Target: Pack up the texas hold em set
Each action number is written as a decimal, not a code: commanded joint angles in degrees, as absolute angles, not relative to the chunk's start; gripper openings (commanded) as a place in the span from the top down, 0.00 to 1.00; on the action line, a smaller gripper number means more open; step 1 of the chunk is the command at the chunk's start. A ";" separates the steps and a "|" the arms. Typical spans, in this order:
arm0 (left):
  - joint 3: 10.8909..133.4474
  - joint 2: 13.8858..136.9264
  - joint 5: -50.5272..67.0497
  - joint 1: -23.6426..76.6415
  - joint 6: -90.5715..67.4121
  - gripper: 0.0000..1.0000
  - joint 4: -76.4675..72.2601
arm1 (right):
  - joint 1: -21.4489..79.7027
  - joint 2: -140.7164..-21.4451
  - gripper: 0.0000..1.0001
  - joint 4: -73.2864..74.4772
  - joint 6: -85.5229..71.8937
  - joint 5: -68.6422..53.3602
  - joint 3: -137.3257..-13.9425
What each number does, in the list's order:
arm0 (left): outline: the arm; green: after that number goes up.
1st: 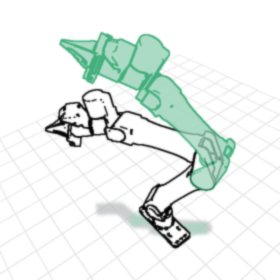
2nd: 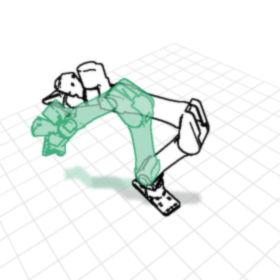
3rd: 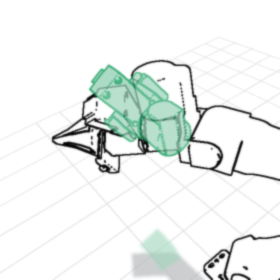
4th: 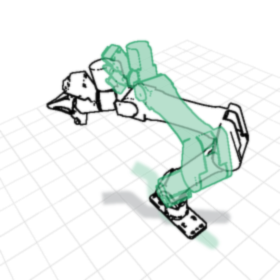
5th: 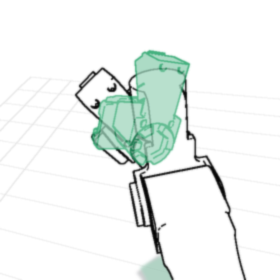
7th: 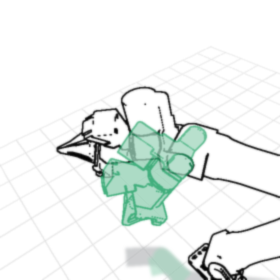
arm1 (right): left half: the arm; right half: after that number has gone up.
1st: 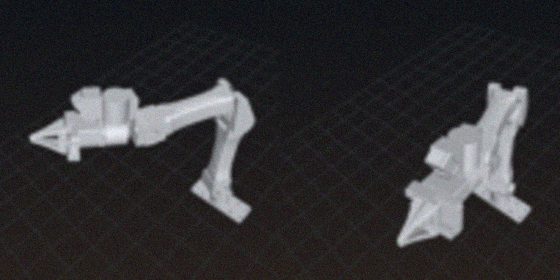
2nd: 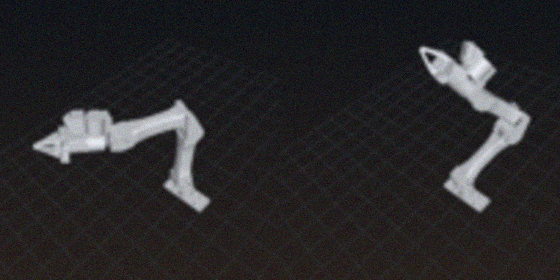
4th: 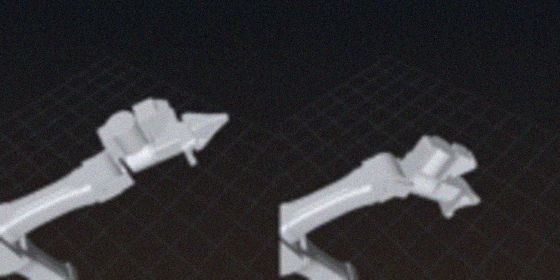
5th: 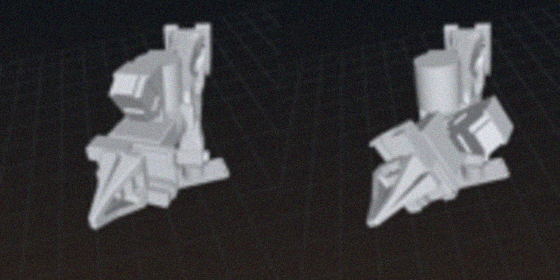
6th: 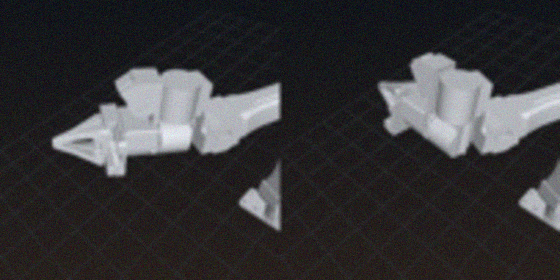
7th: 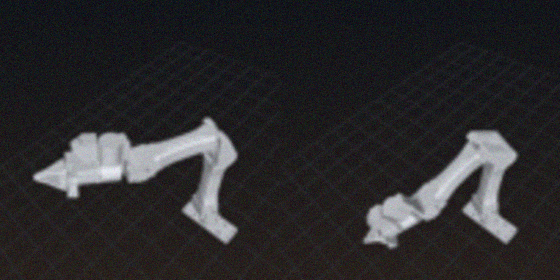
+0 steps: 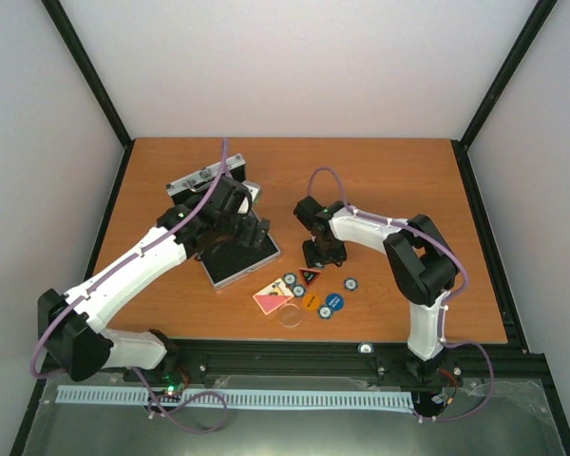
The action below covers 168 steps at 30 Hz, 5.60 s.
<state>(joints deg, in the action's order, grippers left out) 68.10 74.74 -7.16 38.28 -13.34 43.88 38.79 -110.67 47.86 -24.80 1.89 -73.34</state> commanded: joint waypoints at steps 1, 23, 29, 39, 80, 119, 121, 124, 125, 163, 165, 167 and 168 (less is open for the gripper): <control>68.47 73.22 -7.60 38.40 -13.75 0.00 44.85 | 39.25 -112.04 0.38 46.76 -24.70 3.30 -74.82; 65.51 70.34 -8.22 38.41 -14.93 0.00 44.39 | 36.55 -107.91 0.62 47.11 -26.78 9.05 -69.28; 65.03 69.80 -7.94 38.35 -15.12 0.00 43.92 | 35.95 -102.68 0.64 49.48 -27.62 10.21 -67.87; 64.06 70.11 -6.28 38.41 -15.00 0.00 42.64 | 35.93 -95.27 0.63 51.17 -30.43 8.11 -61.25; 63.55 70.84 -5.61 38.39 -15.35 0.00 41.49 | 35.94 -96.20 0.35 47.08 -30.53 5.51 -54.05; 63.05 70.44 -5.73 38.41 -19.31 0.00 40.84 | 60.60 -88.67 0.34 49.30 -43.89 3.28 -51.58; 62.65 70.13 -5.67 38.39 -19.25 0.00 40.72 | 60.64 -89.18 0.34 47.78 -44.57 2.86 -50.42; 62.01 69.67 -5.73 38.41 -18.92 0.00 40.39 | 60.63 -90.40 0.34 46.07 -44.69 3.38 -50.20; 61.89 69.63 -5.84 38.39 -18.92 0.00 40.37 | 60.63 -91.10 0.35 45.91 -44.59 3.64 -50.54; 58.42 66.22 -5.19 38.39 -20.52 0.00 39.42 | 59.02 -84.00 0.58 55.84 -47.55 12.99 -52.19; 58.27 65.95 -4.76 38.38 -20.43 0.00 39.39 | 56.80 -84.38 0.58 54.73 -45.79 12.99 -52.25; 58.35 65.84 -4.62 38.36 -20.42 0.00 39.82 | 54.23 -84.45 0.59 53.68 -44.04 12.85 -52.52; 58.28 65.71 -4.65 38.38 -20.46 0.00 39.86 | 52.98 -84.49 0.59 53.20 -43.05 12.86 -52.74</control>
